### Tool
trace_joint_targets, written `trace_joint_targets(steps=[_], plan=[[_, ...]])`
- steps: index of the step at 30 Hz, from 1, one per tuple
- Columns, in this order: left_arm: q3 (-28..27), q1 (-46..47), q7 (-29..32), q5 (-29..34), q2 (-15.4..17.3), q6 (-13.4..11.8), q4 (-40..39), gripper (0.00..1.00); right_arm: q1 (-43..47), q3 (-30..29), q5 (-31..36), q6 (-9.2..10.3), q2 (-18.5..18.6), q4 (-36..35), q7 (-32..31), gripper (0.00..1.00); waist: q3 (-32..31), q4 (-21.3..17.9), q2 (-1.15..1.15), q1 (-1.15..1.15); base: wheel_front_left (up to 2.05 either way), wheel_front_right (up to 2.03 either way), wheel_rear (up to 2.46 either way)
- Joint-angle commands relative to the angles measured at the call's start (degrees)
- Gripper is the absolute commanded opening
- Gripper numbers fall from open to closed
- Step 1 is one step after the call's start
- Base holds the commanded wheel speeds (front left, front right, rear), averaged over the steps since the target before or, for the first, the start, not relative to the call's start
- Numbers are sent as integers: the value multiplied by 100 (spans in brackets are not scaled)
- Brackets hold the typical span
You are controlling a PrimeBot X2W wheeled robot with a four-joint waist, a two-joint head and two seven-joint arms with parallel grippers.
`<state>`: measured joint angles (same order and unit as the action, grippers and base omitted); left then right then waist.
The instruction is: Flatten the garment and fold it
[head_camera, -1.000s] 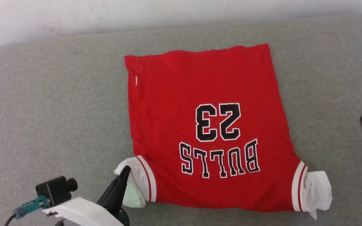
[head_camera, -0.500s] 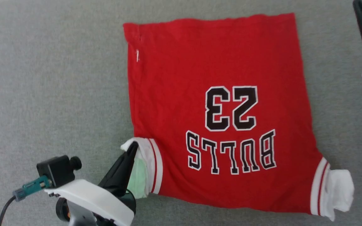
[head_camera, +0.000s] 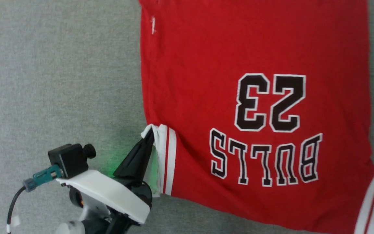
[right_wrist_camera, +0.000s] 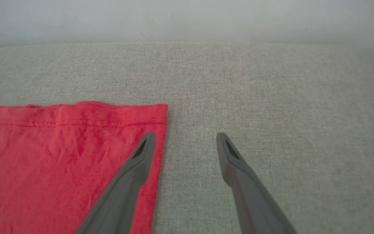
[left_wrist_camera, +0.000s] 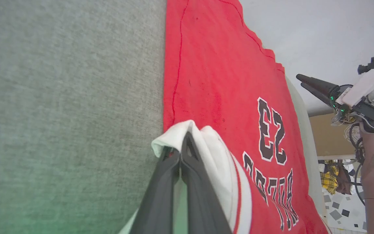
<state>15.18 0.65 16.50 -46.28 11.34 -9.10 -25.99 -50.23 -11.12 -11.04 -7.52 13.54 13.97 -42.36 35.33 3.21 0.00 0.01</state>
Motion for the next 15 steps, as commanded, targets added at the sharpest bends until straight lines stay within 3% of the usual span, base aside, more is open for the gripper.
trace_joint_targets(steps=[1, 8, 9, 10, 11, 12, 15], plan=[[8, 85, -23, 41, -13, 34, 30, 0, -96, 7, 26, 3, 17, 18, 3, 100, 230, 221, 0, -1, 0, 0, 0], [22, 158, -77, -1, -51, 90, 133, 0, -208, 67, 5, 3, 4, 362, 51, 100, 353, 307, 0, -1, 0, 0, 0], [18, 164, -79, -6, -49, 93, 139, 0, -216, 97, 0, 3, 12, 387, 33, 93, 358, 311, 0, -1, 0, 0, 0], [13, 170, -79, -11, -47, 93, 145, 0, -224, 98, -9, 3, 13, 420, 0, 49, 360, 312, 0, -1, 0, 0, 0], [6, 176, -80, -15, -45, 91, 150, 0, -234, 85, -14, 3, 8, 445, -20, 14, 359, 311, 0, -1, 0, 0, 0], [2, 181, -79, -17, -41, 90, 155, 0, -242, 81, -13, 3, 3, 461, -23, 0, 356, 309, 0, -1, 0, 0, 0], [-19, 194, -75, -19, -30, 75, 157, 0, -256, 28, 21, 3, -28, 516, -42, 0, 321, 286, 0, -1, 0, 0, 0]])
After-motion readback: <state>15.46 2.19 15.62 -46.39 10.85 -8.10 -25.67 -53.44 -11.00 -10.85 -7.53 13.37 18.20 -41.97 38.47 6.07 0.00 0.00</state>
